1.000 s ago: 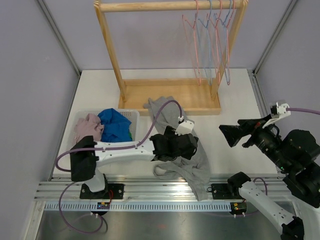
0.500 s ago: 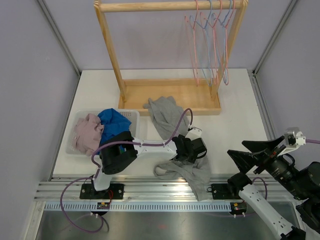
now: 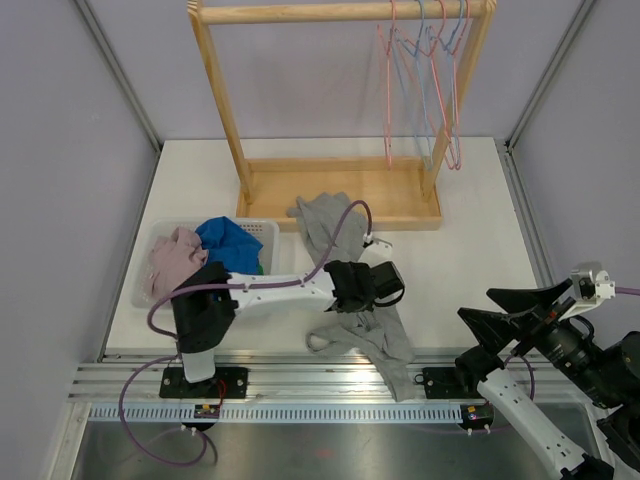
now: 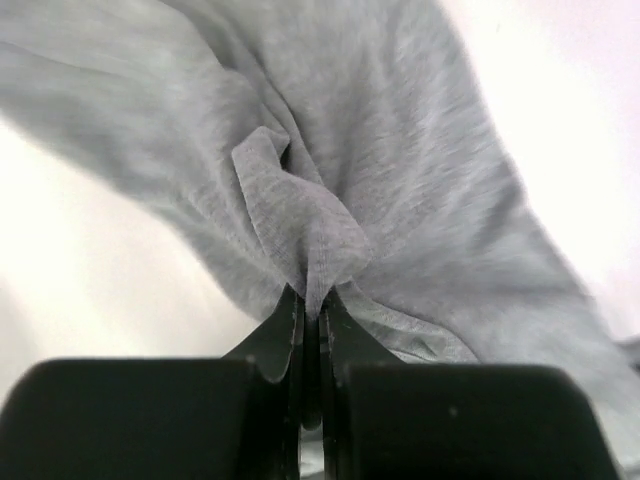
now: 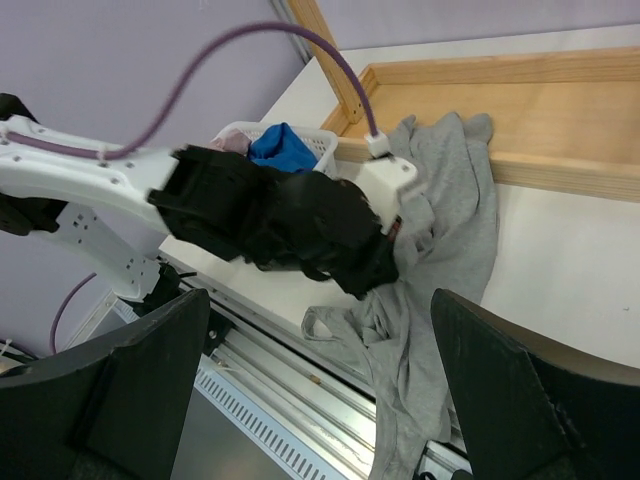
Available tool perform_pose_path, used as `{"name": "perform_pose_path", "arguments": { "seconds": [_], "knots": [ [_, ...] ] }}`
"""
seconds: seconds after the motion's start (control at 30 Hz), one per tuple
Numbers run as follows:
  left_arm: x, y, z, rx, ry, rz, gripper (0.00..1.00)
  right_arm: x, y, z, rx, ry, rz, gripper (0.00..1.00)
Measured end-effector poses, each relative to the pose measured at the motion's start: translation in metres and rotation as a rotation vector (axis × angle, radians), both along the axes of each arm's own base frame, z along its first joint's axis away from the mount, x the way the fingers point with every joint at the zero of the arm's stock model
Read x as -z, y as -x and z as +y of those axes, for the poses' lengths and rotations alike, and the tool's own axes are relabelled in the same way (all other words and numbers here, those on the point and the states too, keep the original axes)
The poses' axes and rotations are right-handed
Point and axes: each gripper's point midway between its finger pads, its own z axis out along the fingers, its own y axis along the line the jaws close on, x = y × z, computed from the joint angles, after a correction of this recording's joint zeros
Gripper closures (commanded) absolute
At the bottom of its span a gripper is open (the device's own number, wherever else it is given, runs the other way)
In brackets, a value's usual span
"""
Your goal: Remove the tank top from the hanger
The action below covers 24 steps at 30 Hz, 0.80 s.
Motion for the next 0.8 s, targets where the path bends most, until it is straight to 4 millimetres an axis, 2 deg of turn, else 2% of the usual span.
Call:
{"name": "perform_pose_path", "arguments": {
  "seconds": [0.17, 0.2, 0.37, 0.57, 0.7, 0.8],
  "knots": [
    [-0.096, -0.011, 0.025, -0.045, 0.073, -0.132, 1.00, -0.001, 0.002, -0.001, 0.000, -0.005, -0.009, 0.00],
    [-0.123, -0.015, 0.029, -0.057, 0.098, -0.172, 1.00, -0.001, 0.003, -0.002, 0.000, -0.005, -0.010, 0.01],
    [-0.217, -0.027, 0.058, -0.117, 0.165, -0.320, 1.00, 0.001, 0.004, -0.003, 0.001, -0.003, -0.005, 0.00],
    [-0.308, -0.040, 0.103, -0.183, 0.185, -0.461, 1.00, -0.001, 0.007, -0.004, 0.003, -0.005, -0.009, 0.01],
    [-0.370, -0.047, 0.141, -0.236, 0.226, -0.561, 1.00, -0.001, 0.007, -0.004, 0.003, -0.005, -0.009, 0.01],
    [-0.403, -0.049, 0.172, -0.283, 0.245, -0.634, 1.00, 0.000, 0.007, -0.004, 0.003, -0.004, -0.008, 0.01]
  ]
}}
